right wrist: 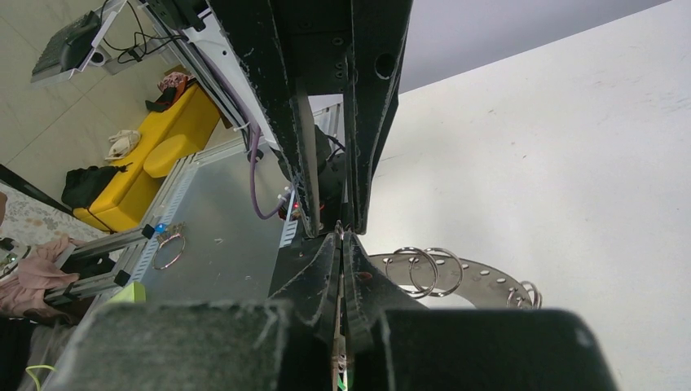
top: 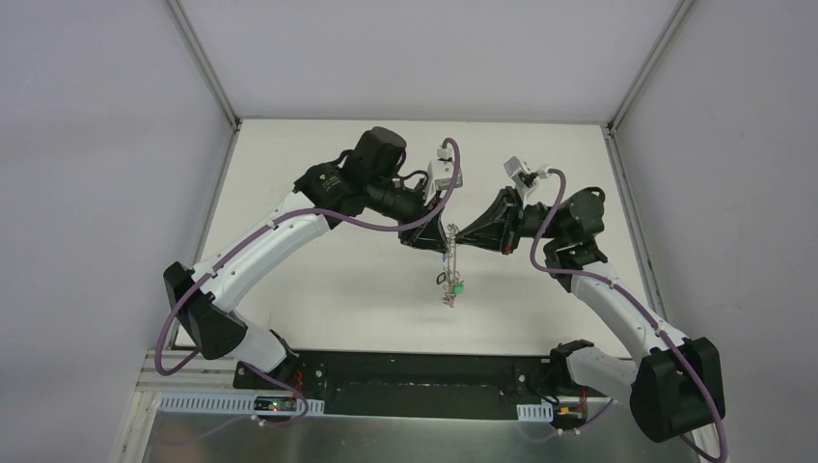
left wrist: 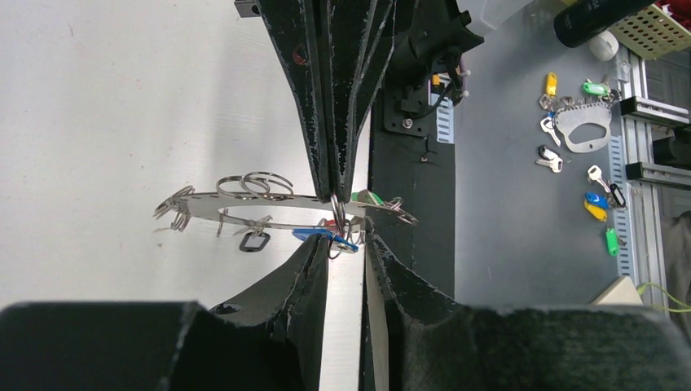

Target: Put the keys on the keyring

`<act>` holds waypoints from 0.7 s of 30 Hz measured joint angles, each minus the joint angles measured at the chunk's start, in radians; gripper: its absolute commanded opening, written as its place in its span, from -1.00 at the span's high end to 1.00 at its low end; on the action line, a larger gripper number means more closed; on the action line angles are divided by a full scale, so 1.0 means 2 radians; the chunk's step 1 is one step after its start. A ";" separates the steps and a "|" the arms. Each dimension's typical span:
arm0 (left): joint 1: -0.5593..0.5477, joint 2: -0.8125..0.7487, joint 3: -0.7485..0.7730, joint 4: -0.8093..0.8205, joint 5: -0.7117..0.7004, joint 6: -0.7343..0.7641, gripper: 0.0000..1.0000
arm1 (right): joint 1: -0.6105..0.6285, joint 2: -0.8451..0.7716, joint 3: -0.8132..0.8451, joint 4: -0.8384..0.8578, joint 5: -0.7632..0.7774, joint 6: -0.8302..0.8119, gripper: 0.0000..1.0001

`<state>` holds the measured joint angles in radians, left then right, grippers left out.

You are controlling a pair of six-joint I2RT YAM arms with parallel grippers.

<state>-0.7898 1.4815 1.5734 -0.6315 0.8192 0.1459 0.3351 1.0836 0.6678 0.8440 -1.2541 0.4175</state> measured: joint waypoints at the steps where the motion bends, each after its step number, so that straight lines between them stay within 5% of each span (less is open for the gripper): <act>1: 0.000 0.000 0.000 0.000 0.002 0.000 0.57 | 0.000 0.000 0.000 0.001 0.000 0.001 1.00; 12: 0.000 0.003 0.000 0.004 0.009 0.000 1.00 | -0.001 0.000 0.000 0.012 -0.003 0.010 1.00; 21: 0.003 0.006 -0.007 0.023 0.025 -0.014 1.00 | -0.003 0.000 -0.001 0.035 -0.006 0.028 1.00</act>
<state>-0.7834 1.4925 1.5593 -0.5865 0.8696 0.1181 0.3286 1.0836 0.6662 0.9131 -1.2652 0.4744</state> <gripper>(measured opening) 0.008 0.007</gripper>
